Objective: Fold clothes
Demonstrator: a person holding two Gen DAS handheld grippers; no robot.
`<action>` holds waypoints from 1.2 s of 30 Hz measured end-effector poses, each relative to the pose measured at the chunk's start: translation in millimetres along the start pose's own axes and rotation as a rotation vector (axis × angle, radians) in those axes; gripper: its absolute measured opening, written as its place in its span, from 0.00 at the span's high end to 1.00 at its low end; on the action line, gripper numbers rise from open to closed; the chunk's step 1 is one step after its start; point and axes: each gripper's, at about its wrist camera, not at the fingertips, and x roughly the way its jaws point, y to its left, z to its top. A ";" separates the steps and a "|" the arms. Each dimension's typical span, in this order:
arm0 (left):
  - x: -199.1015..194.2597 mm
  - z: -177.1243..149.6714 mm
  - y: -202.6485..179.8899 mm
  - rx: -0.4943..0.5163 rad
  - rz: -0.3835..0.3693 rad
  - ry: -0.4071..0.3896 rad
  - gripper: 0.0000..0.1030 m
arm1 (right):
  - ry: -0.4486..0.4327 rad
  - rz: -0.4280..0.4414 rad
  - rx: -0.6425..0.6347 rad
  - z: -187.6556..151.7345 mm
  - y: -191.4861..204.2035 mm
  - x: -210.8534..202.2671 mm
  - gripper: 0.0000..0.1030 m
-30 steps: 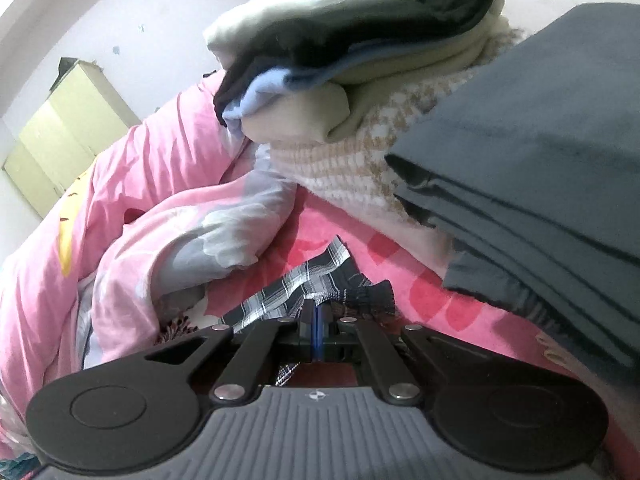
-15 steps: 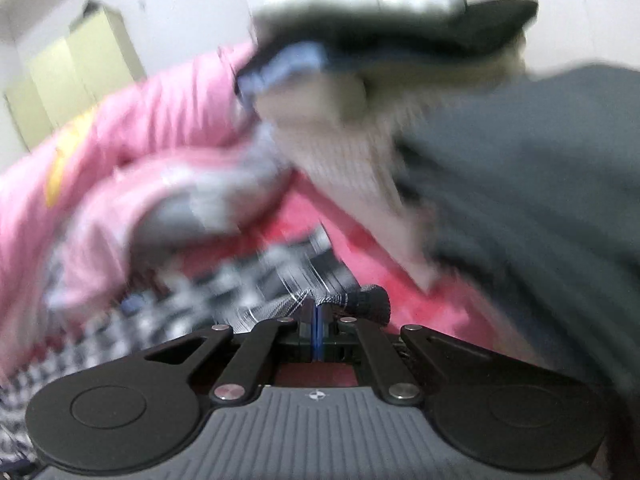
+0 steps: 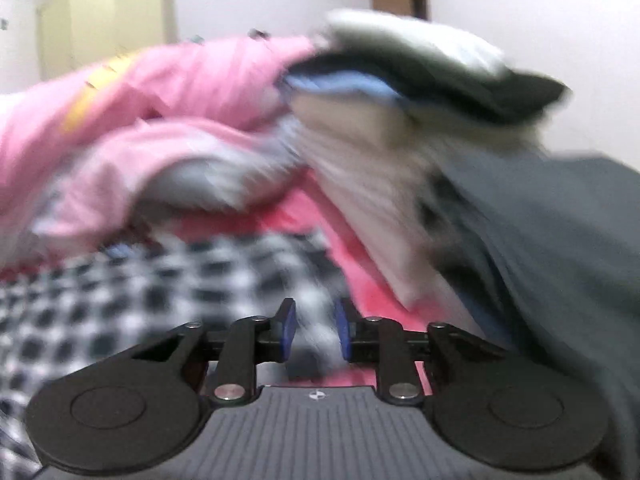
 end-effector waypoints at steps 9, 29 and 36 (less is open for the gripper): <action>53.4 -8.2 -4.5 -0.074 0.140 0.044 0.67 | 0.154 -0.072 -0.015 61.2 7.4 159.4 0.60; 51.4 -18.0 -9.1 -0.064 0.201 0.002 0.67 | 0.098 -0.213 -0.262 65.3 36.2 219.6 0.98; 53.8 -18.0 -9.3 -0.051 0.210 0.009 0.67 | 0.095 -0.288 -0.370 58.2 47.4 261.8 0.98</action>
